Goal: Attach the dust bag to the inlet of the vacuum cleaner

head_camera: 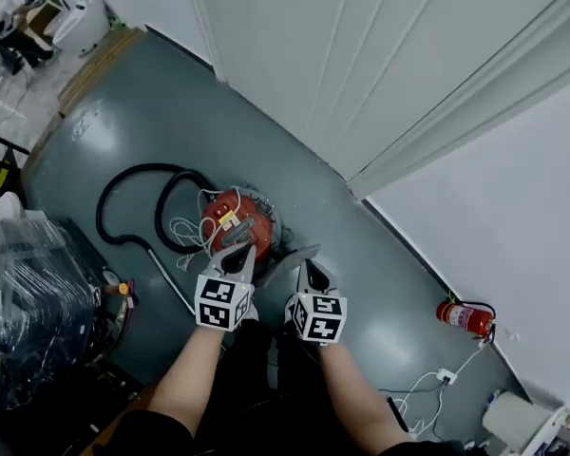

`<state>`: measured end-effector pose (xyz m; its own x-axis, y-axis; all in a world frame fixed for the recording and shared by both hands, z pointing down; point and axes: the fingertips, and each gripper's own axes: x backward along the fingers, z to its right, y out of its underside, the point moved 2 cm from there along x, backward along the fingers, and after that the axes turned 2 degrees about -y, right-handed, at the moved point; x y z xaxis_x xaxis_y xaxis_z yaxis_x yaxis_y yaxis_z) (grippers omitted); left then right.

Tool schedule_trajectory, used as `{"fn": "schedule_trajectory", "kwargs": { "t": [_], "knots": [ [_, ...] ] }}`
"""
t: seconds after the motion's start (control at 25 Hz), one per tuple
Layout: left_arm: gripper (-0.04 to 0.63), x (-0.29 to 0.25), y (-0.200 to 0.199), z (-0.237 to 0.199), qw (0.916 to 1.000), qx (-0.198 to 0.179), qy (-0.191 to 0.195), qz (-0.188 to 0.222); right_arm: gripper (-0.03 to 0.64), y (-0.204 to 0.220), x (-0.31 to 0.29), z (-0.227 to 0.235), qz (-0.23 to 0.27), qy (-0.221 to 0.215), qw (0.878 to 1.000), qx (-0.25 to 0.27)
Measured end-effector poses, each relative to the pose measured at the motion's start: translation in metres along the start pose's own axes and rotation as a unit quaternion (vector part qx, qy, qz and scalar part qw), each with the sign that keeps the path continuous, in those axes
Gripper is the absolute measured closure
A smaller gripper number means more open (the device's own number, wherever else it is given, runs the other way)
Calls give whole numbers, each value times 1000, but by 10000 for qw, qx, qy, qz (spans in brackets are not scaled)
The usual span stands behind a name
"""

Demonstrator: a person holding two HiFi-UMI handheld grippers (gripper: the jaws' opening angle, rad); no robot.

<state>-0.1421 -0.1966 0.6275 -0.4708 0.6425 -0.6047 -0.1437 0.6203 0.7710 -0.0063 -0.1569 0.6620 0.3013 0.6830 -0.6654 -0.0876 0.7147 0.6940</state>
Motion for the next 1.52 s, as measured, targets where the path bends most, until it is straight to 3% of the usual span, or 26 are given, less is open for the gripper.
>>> {"fn": "schedule_trajectory", "kwargs": {
  "t": [0.16, 0.32, 0.52, 0.76, 1.0, 1.2, 1.52],
  "knots": [
    [598, 46, -72, 45, 9990, 44, 42, 453, 620, -75, 57, -24, 570, -286, 9980, -21],
    [598, 93, -128, 82, 9971, -77, 12, 762, 620, -143, 118, -51, 1286, -958, 9870, -104],
    [598, 141, -203, 84, 9912, -226, -361, 1253, 620, -220, 169, -59, 2135, -663, 9742, 323],
    [598, 207, -285, 88, 9727, -561, -617, 2167, 620, -301, 229, -81, 3053, -729, 9472, 660],
    [597, 238, -311, 97, 9610, -558, -604, 2639, 620, -328, 253, -112, 3175, -979, 9383, 959],
    [597, 238, -306, 88, 9632, -429, -617, 2579, 620, -331, 256, -127, 3132, -1285, 9374, 819],
    [597, 245, -302, 79, 9629, -393, -619, 2599, 620, -321, 250, -135, 2992, -1166, 9426, 910]
  ]
}}
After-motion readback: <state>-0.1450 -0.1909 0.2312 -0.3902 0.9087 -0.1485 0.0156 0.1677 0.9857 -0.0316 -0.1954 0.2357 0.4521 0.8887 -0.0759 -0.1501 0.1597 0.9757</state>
